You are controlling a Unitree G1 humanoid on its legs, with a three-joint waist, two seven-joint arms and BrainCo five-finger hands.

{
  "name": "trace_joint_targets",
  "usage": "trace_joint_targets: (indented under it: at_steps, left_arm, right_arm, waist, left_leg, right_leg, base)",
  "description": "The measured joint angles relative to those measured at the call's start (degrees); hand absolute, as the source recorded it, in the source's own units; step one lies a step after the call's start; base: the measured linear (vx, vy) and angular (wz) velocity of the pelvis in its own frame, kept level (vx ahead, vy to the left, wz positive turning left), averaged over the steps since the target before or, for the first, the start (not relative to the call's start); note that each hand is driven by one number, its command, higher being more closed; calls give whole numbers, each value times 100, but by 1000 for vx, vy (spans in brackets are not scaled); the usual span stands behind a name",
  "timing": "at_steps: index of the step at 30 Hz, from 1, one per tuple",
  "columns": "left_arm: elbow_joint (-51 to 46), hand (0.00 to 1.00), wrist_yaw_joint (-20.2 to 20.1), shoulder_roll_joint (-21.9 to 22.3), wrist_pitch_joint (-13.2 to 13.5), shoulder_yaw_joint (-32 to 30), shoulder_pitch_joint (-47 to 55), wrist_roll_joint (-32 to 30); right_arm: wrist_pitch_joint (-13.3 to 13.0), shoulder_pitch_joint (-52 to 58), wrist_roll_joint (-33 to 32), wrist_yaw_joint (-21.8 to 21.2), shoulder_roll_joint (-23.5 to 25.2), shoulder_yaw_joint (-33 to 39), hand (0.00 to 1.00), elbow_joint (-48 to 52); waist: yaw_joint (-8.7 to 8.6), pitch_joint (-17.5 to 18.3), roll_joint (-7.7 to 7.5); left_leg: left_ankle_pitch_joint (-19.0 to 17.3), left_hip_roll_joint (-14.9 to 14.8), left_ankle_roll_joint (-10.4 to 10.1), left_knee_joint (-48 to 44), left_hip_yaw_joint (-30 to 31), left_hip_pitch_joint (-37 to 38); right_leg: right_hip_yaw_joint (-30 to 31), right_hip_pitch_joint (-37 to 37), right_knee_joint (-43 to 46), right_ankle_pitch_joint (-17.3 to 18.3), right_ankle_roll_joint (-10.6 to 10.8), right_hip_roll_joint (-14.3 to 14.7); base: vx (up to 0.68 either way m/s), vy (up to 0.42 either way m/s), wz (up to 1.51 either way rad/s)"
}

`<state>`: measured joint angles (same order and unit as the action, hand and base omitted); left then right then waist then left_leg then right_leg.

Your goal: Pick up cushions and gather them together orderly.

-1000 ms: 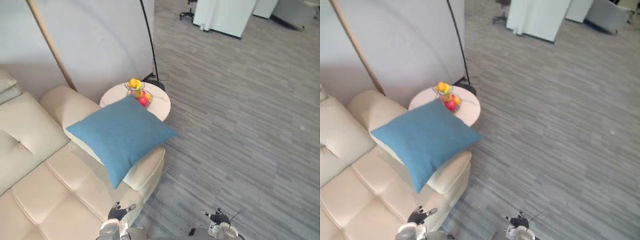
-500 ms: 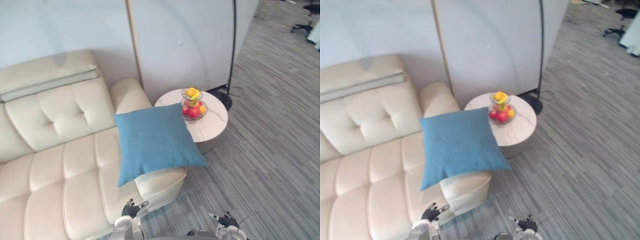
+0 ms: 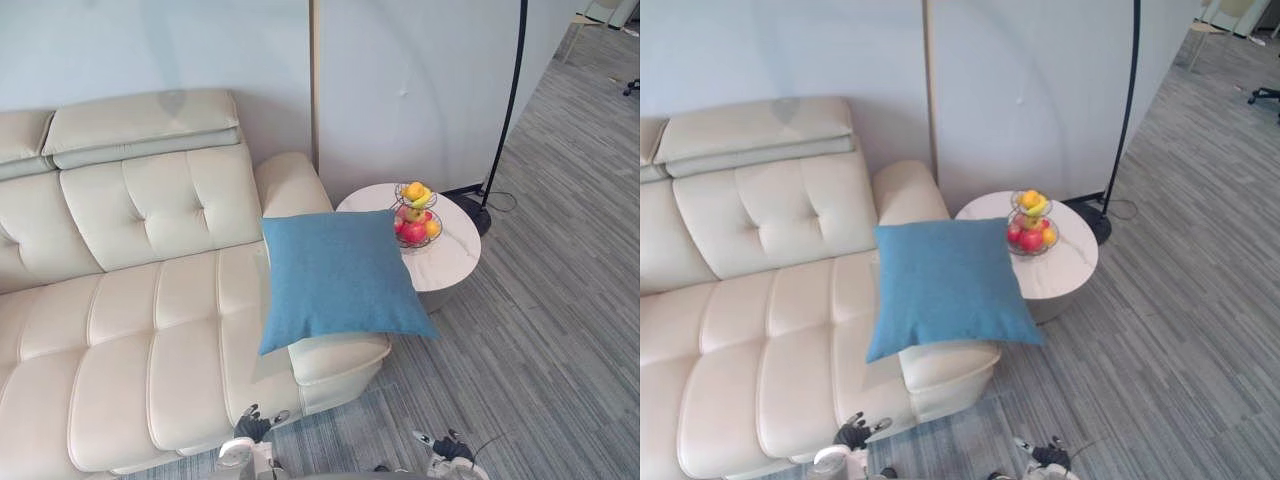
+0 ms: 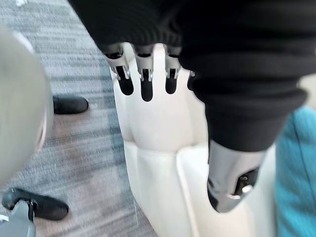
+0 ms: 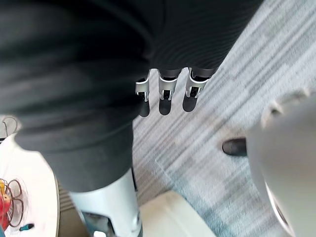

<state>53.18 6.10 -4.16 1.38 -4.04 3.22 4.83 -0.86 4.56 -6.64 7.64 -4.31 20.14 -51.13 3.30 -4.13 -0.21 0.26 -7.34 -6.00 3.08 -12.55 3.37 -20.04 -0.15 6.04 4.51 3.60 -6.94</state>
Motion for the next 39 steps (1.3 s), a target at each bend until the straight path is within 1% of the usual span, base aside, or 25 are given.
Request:
trace_joint_targets:
  at_steps: [1, 3, 5, 7, 9, 11, 14, 16, 17, 19, 20, 22, 25, 27, 30, 31, 32, 33, 34, 36, 39]
  left_arm:
    - [-256, 0, 31, -150, -2, -108, 17, 58]
    - [-766, 0, 82, -429, 35, -304, 78, 225]
    - [-1213, 0, 161, -718, 106, -633, 151, 410]
    - [-1448, 0, 278, -893, 213, -822, 151, 469]
    - [-1655, 0, 376, -972, 227, -854, 134, 620]
    - [-1808, 0, 393, -967, 234, -836, 48, 671]
    - [-1976, 0, 546, -961, 245, -634, -402, 828]
    - [-2121, 0, 682, -955, 321, -338, -938, 880]
    - [-2123, 0, 736, -942, 330, -251, -1116, 885]
    - [-2121, 0, 849, -837, 333, -73, -1600, 927]
    - [-2113, 0, 919, -786, 331, 26, -1843, 1018]
    - [-2105, 0, 1007, -762, 328, 206, -2122, 1104]
    - [-2023, 0, 1121, -704, 321, 409, -2615, 1107]
    - [-1943, 0, 1168, -620, 317, 545, -2953, 1107]
    - [-1862, 0, 1230, -469, 304, 991, -3468, 1107]
    - [-1862, 0, 1238, -359, 301, 1153, -3658, 1107]
    - [-1861, 0, 1244, -321, 301, 1242, -3733, 1107]
    - [-1829, 100, 1251, -230, 296, 1404, -3875, 1106]
    - [-1764, 100, 1274, -129, 289, 1460, -3979, 1102]
    - [-1760, 100, 1349, -78, 283, 1460, -4019, 1101]
    - [-1774, 100, 1437, -200, 281, 1452, -4117, 1099]
  right_arm:
    - [1, 0, 14, 9, -269, 5, 0, 301]
    - [-18, -29, 221, 12, -726, 17, 0, 770]
    - [-68, -177, 335, 6, -1269, 55, 0, 1121]
    - [-126, -363, 446, -20, -1531, 65, 0, 1313]
    - [-140, -568, 445, -50, -1613, 21, 0, 1449]
    - [-139, -798, 439, -85, -1638, -59, 0, 1445]
    - [-134, -1435, 428, -119, -1647, -495, 0, 1409]
    - [-136, -2071, 397, -117, -1651, -816, 0, 1330]
    - [-138, -2293, 368, -111, -1652, -890, 0, 1255]
    - [-136, -2913, 160, -63, -1651, -1122, 0, 1008]
    - [-118, -3256, 139, -21, -1650, -1219, 0, 861]
    - [-67, -3619, 8, 29, -1640, -1283, 0, 728]
    - [-9, -4020, -79, 225, -1639, -1352, 0, 721]
    - [3, -4229, -81, 306, -1633, -1369, 0, 720]
    - [57, -4528, -87, 471, -1551, -1470, 0, 723]
    - [58, -4590, -98, 507, -1493, -1501, 100, 725]
    - [58, -4624, -124, 541, -1438, -1516, 100, 725]
    - [56, -4678, -213, 622, -1327, -1561, 100, 738]
    - [56, -4709, -267, 680, -1221, -1593, 100, 752]
    - [54, -4716, -360, 747, -1129, -1596, 100, 820]
    - [50, -4670, -643, 790, -1148, -1595, 100, 1188]
  waist:
    - [-10, 4, -2]
    - [-13, 34, -11]
    - [-19, 168, -12]
    - [-27, 180, -15]
    - [-33, 187, -17]
    - [-47, 185, -21]
    - [-43, 137, -17]
    - [-42, -182, -8]
    - [-25, -305, 1]
    - [37, -526, 20]
    - [52, -709, 48]
    - [76, -842, 46]
    - [116, -1056, 50]
    - [131, -1093, 51]
    - [135, -1235, 60]
    - [130, -1236, 59]
    - [122, -1236, 59]
    - [99, -1245, 60]
    - [71, -1259, 66]
    - [27, -1260, 67]
    - [29, -1277, 87]
  left_leg:
    - [29, 28, 42, 72, 34, -19]
    - [39, 69, 29, 151, 67, -59]
    - [41, 105, 27, 191, 80, -146]
    - [79, 124, 46, 187, 78, -158]
    - [88, 140, 56, 167, 98, -233]
    - [92, 152, 61, 164, 129, -332]
    - [96, 174, 68, 91, 265, -564]
    - [97, 187, 70, -62, 418, -750]
    - [100, 185, 74, -95, 433, -788]
    - [113, 189, 93, -252, 481, -1128]
    - [126, 188, 112, -275, 499, -1236]
    - [129, 183, 116, -391, 514, -1516]
    - [177, 182, 176, -433, 494, -1765]
    - [218, 183, 192, -440, 475, -1951]
    - [281, 184, 197, -444, 431, -2121]
    - [309, 185, 201, -448, 417, -2222]
    - [322, 184, 204, -448, 409, -2265]
    - [336, 180, 202, -448, 386, -2322]
    - [343, 175, 200, -448, 362, -2337]
    - [345, 159, 197, -447, 324, -2342]
    - [358, 111, 177, -423, 205, -2366]
  right_leg:
    - [38, -22, -44, -11, 14, 8]
    - [164, -101, -53, -18, 25, 18]
    - [244, -188, -156, -88, 32, 23]
    - [298, -189, -256, -229, 18, 46]
    - [303, -218, -350, -313, -15, 54]
    - [289, -271, -430, -363, -31, 60]
    - [217, -382, -481, -403, -62, 48]
    - [180, -418, -525, -457, -137, 30]
    - [184, -439, -523, -472, -129, 27]
    - [184, -703, -500, -538, -139, 10]
    - [187, -829, -432, -549, -145, 2]
    - [212, -1089, -350, -577, -177, -15]
    - [289, -1421, -180, -578, -178, -44]
    - [319, -1659, -76, -577, -178, -62]
    - [357, -1913, 74, -577, -178, -94]
    - [371, -2033, 125, -577, -178, -106]
    - [381, -2096, 155, -576, -179, -111]
    - [411, -2189, 200, -576, -179, -114]
    - [441, -2227, 218, -576, -179, -113]
    - [477, -2272, 251, -575, -180, -104]
    - [519, -2360, 292, -574, -181, -95]
  base:
    - [-51, 37, 9]
    - [-20, 19, 4]
    - [42, 23, -7]
    - [106, 10, -6]
    - [110, 8, -1]
    - [92, 5, 5]
    - [70, 2, 16]
    - [-1, 5, 22]
    - [-71, 9, 14]
    - [-100, 12, 6]
    - [-87, 9, 4]
    - [-97, 14, 0]
    - [-88, 8, -5]
    - [-83, 1, -5]
    - [-53, -4, -4]
    - [-61, -3, -2]
    - [-50, 0, -5]
    - [-37, -3, -8]
    - [-31, -6, -9]
    - [-20, -11, -11]
    - [-16, -15, -9]
